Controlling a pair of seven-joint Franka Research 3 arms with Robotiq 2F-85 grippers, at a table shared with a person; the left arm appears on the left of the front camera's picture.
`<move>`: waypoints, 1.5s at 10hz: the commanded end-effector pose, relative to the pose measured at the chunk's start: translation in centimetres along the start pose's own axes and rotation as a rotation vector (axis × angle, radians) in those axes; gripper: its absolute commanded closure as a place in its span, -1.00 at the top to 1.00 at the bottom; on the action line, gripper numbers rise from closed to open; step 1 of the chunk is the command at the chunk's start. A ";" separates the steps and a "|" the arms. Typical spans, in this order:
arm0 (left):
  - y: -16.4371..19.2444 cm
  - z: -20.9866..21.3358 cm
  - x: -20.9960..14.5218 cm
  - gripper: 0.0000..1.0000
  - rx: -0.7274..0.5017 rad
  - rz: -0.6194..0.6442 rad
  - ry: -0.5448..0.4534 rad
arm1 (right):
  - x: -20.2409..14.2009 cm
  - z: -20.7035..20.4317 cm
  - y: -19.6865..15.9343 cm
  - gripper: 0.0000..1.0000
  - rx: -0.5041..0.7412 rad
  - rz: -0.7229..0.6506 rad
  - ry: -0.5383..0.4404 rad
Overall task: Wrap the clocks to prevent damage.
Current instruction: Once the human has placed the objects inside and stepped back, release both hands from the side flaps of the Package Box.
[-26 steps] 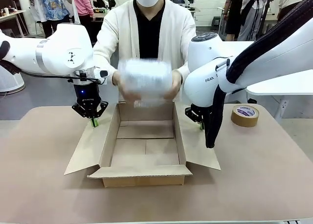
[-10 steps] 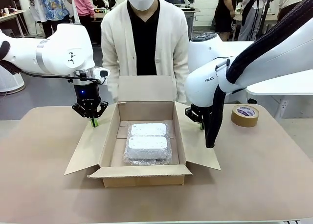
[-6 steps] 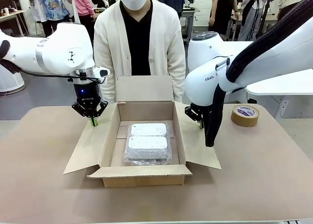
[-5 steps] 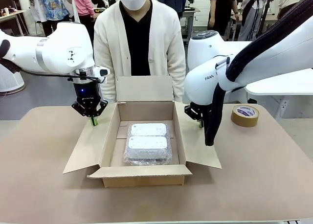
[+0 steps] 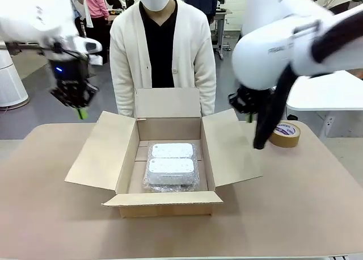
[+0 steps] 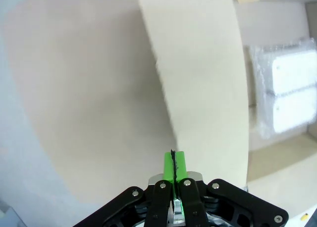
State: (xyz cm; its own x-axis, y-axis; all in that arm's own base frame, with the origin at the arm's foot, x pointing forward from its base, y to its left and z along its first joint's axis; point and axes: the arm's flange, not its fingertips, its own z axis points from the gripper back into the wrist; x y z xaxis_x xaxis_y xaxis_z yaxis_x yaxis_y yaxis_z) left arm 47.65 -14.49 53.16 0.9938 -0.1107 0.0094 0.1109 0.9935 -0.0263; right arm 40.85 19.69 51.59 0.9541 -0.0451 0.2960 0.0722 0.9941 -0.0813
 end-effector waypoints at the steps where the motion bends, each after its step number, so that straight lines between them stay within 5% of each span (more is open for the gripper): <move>1: 2.7 2.2 -4.4 -0.98 -0.054 -0.086 -0.054 | -4.2 3.7 -3.9 -0.98 0.025 0.064 -0.050; 3: 4.9 4.6 -6.3 -0.98 -0.134 -0.347 -0.100 | -5.9 6.0 -7.3 -0.98 0.040 0.333 -0.100; 6: 8.4 4.8 -7.4 -0.98 -0.190 -0.643 -0.118 | -5.2 4.2 -11.2 -0.98 -0.021 0.586 -0.106; 8: 8.9 4.1 -6.6 -0.98 -0.133 -0.751 -0.156 | -3.3 3.0 -13.2 -0.98 -0.096 0.719 -0.063; 11: 8.5 3.5 -6.3 -0.98 -0.049 -0.952 -0.171 | -1.7 2.1 -14.6 -0.98 -0.046 0.879 -0.050; 13: 8.2 3.3 -6.2 -0.98 -0.005 -0.990 -0.150 | -1.5 1.5 -14.5 -0.98 -0.030 1.000 -0.071; 14: 8.2 4.0 -6.3 -0.98 -0.070 -0.926 -0.146 | -2.1 1.8 -14.4 -0.98 -0.062 0.863 -0.034; 15: 8.2 4.0 -6.3 -0.98 -0.070 -0.926 -0.146 | -2.1 1.8 -14.4 -0.98 -0.062 0.863 -0.034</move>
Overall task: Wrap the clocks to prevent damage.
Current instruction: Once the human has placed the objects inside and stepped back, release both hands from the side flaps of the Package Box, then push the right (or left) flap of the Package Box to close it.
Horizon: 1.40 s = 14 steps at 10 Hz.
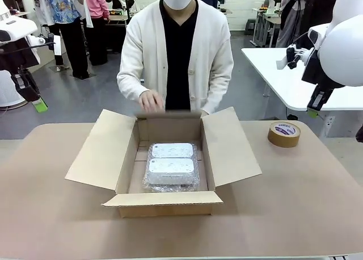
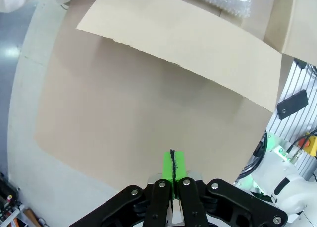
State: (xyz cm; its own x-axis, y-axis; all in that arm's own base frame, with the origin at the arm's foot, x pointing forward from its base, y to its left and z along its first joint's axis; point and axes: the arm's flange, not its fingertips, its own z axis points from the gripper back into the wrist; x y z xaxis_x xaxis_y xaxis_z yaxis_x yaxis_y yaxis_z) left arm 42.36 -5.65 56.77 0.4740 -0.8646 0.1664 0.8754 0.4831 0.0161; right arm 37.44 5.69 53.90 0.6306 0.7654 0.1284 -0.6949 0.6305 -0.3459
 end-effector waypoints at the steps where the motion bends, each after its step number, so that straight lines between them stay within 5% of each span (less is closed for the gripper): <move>1: 0.0 0.1 -0.1 -0.98 -0.017 0.031 -0.016 | -0.1 0.0 0.1 -0.98 -0.004 -0.057 0.014; 14: 0.0 0.1 -0.1 -0.98 -0.017 0.031 -0.016 | -0.1 0.0 0.1 -0.98 -0.004 -0.057 0.014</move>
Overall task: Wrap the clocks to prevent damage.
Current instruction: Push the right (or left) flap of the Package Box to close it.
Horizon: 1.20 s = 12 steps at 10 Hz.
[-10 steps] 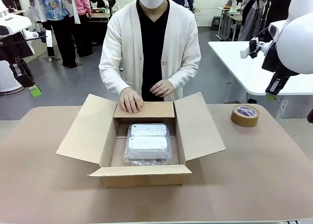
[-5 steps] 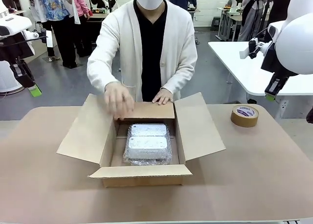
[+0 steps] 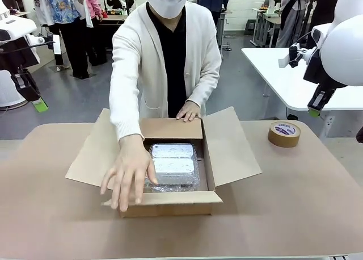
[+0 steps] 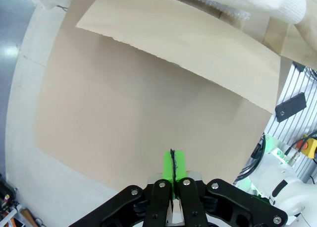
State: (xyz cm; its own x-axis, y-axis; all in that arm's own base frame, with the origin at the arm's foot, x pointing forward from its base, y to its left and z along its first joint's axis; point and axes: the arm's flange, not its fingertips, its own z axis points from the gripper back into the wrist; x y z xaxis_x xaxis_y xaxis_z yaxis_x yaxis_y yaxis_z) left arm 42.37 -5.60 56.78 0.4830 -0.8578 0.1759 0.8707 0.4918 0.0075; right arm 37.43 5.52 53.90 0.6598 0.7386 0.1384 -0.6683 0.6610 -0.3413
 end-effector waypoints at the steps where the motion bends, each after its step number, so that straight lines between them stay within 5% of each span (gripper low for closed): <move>1: -0.1 0.1 0.0 -0.98 -0.010 0.020 -0.007 | 0.0 0.1 0.2 -0.98 -0.003 -0.016 0.010; 12: -0.1 0.1 0.0 -0.98 -0.010 0.020 -0.007 | 0.0 0.1 0.2 -0.98 -0.003 -0.016 0.010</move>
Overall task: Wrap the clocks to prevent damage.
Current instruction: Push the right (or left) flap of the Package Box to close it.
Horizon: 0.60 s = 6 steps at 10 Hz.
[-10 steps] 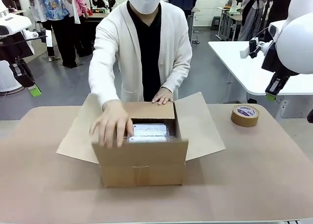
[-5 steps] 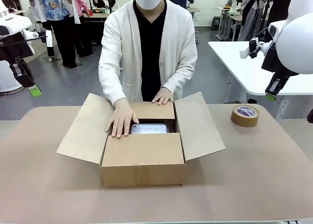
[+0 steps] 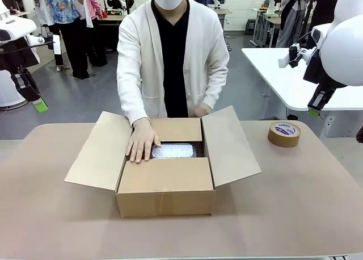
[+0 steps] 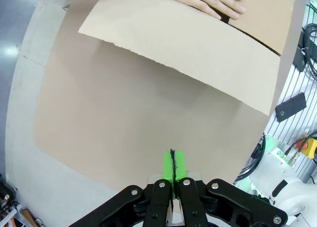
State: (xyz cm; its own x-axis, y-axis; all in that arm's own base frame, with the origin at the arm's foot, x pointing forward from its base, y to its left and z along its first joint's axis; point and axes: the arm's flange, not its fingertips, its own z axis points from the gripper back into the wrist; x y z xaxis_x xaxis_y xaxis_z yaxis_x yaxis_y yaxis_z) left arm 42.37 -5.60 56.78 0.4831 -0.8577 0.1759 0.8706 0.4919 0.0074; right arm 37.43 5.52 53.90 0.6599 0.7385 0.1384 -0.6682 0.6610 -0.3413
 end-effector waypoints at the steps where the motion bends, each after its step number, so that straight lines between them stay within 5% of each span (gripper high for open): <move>1: -0.1 0.1 0.0 -0.98 -0.010 0.020 -0.007 | 0.0 0.1 0.2 -0.98 -0.003 -0.016 0.010; 3: -0.1 0.1 0.0 -0.98 -0.010 0.020 -0.007 | 0.0 0.0 0.0 -0.98 0.000 0.000 0.000; 6: -0.1 0.1 0.0 -0.98 -0.010 0.020 -0.007 | 1.3 -2.3 -0.3 -0.98 0.156 0.244 -0.124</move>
State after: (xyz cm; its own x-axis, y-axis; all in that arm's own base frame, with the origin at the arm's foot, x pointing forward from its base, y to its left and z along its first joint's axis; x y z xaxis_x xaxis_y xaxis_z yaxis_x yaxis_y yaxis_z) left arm 42.37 -5.60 56.79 0.4832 -0.8576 0.1760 0.8706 0.4920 0.0075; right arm 38.06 6.68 53.04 0.5329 0.8329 0.1492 -0.7770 0.5515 -0.3035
